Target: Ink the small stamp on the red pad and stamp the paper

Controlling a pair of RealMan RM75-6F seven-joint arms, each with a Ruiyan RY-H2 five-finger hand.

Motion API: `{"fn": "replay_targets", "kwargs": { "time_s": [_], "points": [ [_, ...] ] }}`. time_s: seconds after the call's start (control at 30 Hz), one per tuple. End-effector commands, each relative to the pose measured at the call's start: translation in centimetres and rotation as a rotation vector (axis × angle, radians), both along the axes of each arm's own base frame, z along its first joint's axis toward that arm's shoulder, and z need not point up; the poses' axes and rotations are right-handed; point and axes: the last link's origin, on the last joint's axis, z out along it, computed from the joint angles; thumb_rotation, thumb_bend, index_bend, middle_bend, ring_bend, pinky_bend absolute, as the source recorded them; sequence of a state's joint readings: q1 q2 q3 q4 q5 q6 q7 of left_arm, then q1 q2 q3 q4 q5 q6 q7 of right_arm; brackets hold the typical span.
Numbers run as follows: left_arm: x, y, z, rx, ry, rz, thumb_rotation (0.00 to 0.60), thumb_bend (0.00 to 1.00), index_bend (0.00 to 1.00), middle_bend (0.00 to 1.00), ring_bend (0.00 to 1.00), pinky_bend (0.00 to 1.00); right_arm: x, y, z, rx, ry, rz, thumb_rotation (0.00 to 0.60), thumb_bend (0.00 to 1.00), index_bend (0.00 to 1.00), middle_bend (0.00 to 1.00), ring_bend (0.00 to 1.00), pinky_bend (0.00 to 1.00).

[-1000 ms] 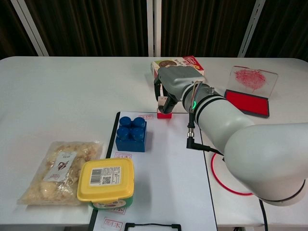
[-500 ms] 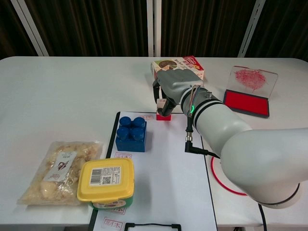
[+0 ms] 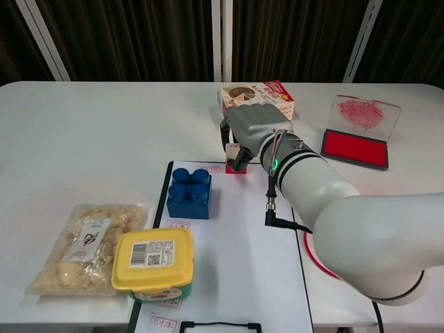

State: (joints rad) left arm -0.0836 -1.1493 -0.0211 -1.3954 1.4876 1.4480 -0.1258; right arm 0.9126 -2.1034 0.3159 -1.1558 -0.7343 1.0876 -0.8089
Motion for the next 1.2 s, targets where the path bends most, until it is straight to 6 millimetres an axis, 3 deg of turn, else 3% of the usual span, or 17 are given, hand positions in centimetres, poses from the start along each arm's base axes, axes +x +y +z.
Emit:
{"fn": "replay_targets", "kwargs": {
  "time_s": [0.03, 0.6, 1.0, 1.2],
  "points": [
    [0.0, 0.0, 0.0, 0.001, 0.001, -0.001, 0.600, 0.00, 0.11, 0.13, 0.12, 0.20, 0.0, 0.0, -0.1, 0.000, -0.001, 0.000, 0.600, 0.49, 1.00, 0.86, 0.91, 0.97],
    [0.1, 0.0, 0.2, 0.005, 0.003, -0.003, 0.600, 0.00, 0.11, 0.13, 0.12, 0.20, 0.5, -0.2, 0.5, -0.024, -0.035, 0.014, 0.600, 0.49, 1.00, 0.86, 0.91, 0.97],
    [0.8, 0.1, -0.2, -0.008, 0.008, -0.014, 0.600, 0.00, 0.11, 0.13, 0.12, 0.20, 1.9, -0.1, 4.8, -0.084, -0.143, 0.044, 0.600, 0.49, 1.00, 0.86, 0.91, 0.97],
    [1.3, 0.2, -0.4, -0.012, 0.012, -0.025, 0.600, 0.00, 0.11, 0.13, 0.12, 0.20, 0.7, 0.9, 7.5, -0.098, -0.134, 0.069, 0.600, 0.49, 1.00, 0.86, 0.91, 0.97]
  ]
}}
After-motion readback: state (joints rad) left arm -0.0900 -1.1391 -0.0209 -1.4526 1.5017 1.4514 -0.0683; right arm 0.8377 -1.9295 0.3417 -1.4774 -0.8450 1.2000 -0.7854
